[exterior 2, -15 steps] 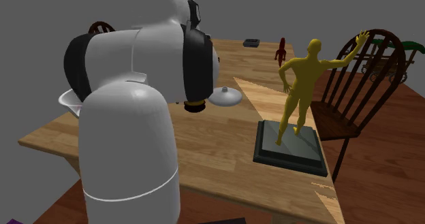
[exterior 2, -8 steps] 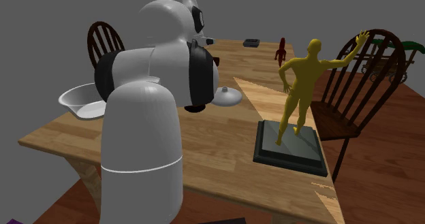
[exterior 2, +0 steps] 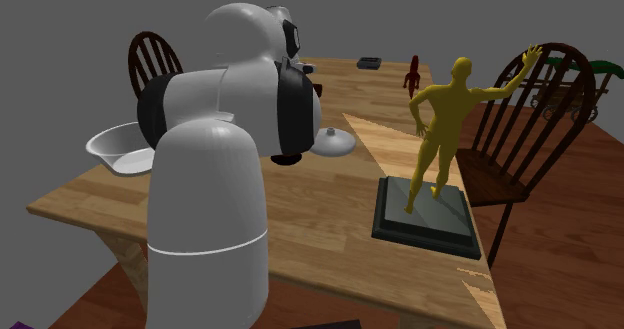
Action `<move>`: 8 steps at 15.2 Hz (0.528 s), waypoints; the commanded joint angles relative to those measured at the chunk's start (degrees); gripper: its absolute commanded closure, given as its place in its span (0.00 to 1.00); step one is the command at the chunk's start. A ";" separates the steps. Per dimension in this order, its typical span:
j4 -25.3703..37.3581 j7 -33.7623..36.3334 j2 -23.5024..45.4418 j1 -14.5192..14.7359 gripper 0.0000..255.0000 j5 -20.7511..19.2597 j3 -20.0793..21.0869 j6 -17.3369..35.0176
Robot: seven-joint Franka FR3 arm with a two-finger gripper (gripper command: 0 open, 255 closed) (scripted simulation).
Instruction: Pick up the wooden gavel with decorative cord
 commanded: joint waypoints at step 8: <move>0.66 -0.10 0.01 -0.01 1.00 -0.01 -0.02 -0.66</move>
